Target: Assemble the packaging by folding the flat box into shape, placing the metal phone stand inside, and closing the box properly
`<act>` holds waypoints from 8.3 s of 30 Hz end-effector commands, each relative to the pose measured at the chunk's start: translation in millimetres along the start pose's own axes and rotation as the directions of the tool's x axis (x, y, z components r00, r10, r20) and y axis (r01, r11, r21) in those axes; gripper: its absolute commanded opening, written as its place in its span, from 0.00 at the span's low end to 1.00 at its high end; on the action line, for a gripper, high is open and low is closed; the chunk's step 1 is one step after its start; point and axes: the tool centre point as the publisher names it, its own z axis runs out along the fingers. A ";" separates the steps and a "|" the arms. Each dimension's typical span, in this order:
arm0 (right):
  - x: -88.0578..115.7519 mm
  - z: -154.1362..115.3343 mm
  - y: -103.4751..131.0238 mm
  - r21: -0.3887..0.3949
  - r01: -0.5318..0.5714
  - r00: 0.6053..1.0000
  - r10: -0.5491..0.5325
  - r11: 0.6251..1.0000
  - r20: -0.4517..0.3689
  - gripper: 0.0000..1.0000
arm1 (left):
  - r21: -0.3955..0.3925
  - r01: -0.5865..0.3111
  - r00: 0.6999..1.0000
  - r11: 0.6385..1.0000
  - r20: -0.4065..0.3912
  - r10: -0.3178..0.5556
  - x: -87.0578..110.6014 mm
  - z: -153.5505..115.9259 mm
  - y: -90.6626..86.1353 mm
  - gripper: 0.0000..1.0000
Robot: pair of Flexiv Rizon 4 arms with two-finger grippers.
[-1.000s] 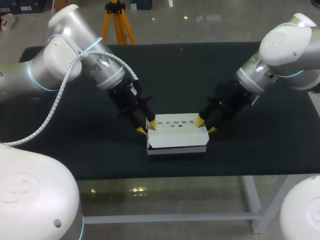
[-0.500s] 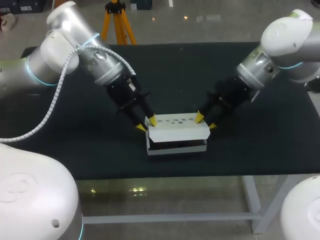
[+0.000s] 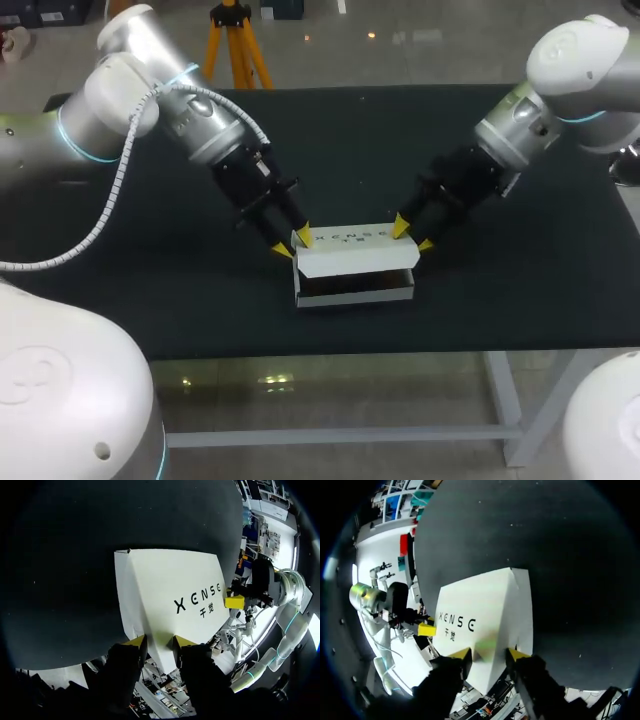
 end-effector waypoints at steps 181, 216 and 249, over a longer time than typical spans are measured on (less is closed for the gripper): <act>10.2 0.1 21.0 0.194 -0.062 0.998 0.063 0.979 0.003 0.47 | -0.093 0.166 0.945 0.982 -0.269 -0.185 7.4 -14.6 -21.0 0.30; 1.5 1.3 25.8 0.203 -0.041 0.999 0.034 0.978 0.035 0.47 | 0.185 -0.267 0.958 0.946 0.157 0.239 50.9 -69.1 2.0 1.00; 2.6 1.2 26.5 0.199 -0.044 0.999 0.038 0.979 0.035 0.48 | -0.242 -0.861 0.259 0.447 0.548 0.795 96.5 -59.9 34.4 1.00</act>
